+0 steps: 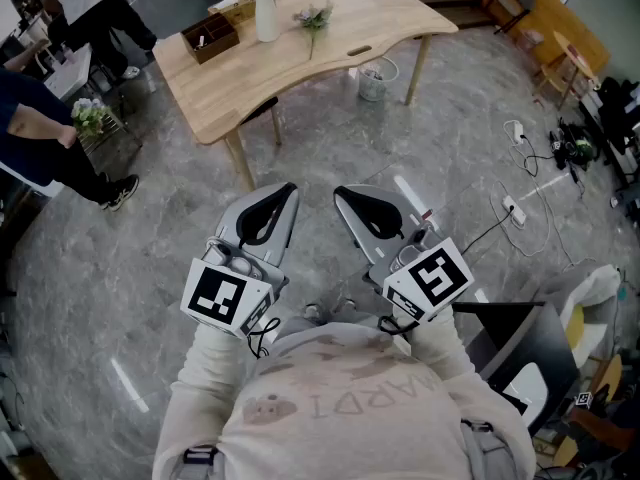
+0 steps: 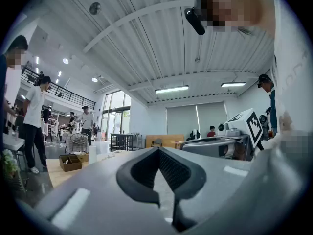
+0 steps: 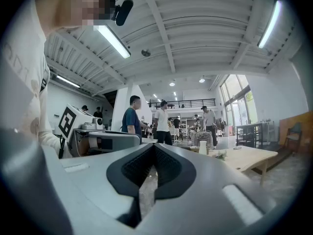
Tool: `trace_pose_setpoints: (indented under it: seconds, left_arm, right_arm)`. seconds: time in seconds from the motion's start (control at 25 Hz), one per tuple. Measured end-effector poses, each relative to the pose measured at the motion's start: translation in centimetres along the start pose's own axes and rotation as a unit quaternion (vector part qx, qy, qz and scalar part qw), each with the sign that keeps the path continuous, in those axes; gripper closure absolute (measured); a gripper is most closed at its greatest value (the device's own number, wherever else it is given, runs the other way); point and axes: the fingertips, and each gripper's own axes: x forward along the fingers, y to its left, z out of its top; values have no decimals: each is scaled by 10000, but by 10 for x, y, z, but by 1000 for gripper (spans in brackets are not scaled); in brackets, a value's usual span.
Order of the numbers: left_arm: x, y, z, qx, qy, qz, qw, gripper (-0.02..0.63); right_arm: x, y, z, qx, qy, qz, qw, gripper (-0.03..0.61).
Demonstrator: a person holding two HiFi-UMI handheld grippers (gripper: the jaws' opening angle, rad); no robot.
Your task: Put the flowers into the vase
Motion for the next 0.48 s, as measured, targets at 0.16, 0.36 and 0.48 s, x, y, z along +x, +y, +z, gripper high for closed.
trace_pose_setpoints:
  seconds: [0.16, 0.36, 0.48]
  left_arm:
    - [-4, 3, 0, -15, -22, 10, 10000, 614]
    - [-10, 4, 1, -32, -62, 26, 10000, 614]
    - [-20, 10, -2, -48, -72, 46, 10000, 614]
  right_arm:
    - [2, 5, 0, 1, -13, 4, 10000, 555]
    - [2, 10, 0, 32, -11, 3, 10000, 555]
    - [8, 17, -3, 39, 25, -5, 10000, 555]
